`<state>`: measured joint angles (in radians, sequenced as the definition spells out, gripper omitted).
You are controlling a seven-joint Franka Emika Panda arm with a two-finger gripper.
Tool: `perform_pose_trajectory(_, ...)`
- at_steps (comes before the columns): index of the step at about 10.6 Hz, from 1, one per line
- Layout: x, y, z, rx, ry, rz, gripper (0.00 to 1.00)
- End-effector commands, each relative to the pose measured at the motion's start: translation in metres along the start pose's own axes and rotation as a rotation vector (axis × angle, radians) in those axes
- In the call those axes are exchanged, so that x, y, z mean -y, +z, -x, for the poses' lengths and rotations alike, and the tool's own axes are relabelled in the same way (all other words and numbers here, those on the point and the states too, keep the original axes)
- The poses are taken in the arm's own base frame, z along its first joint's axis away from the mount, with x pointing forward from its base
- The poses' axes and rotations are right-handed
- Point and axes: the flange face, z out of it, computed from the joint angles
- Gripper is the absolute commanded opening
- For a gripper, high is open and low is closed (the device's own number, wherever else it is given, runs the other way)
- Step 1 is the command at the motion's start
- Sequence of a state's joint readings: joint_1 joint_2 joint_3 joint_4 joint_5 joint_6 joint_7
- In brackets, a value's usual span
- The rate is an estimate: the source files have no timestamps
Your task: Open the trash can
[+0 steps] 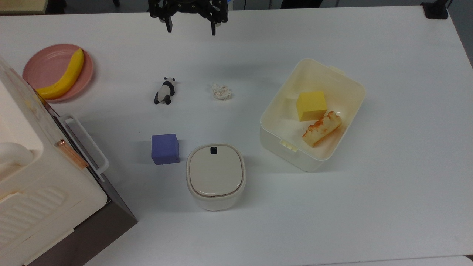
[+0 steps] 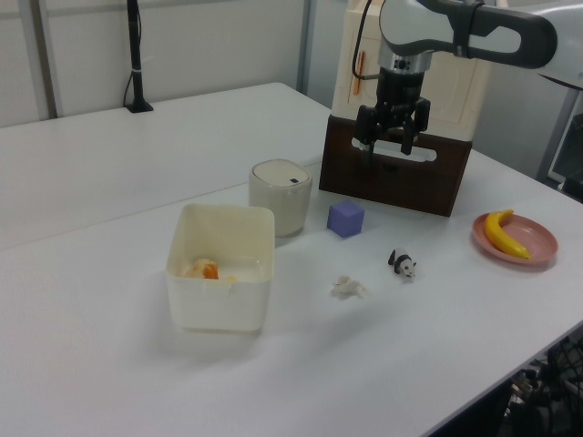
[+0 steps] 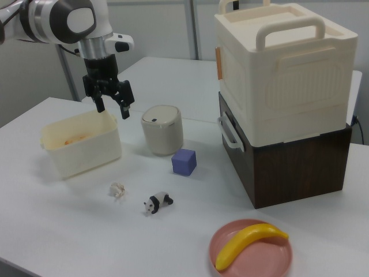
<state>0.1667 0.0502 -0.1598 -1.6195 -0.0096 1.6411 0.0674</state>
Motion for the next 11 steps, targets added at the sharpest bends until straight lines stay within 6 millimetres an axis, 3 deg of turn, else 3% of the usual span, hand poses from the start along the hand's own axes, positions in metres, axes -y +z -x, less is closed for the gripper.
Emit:
perform_pose_trajectory(1,0.006,0.001,0.009,0.016,0.013,-0.007,1.0)
perform_pose_trajectory(8,0.006,0.002,0.008,0.018,0.0,-0.007,1.0)
perform_pose_trajectory(11,0.008,0.018,0.009,0.047,-0.037,-0.004,1.0)
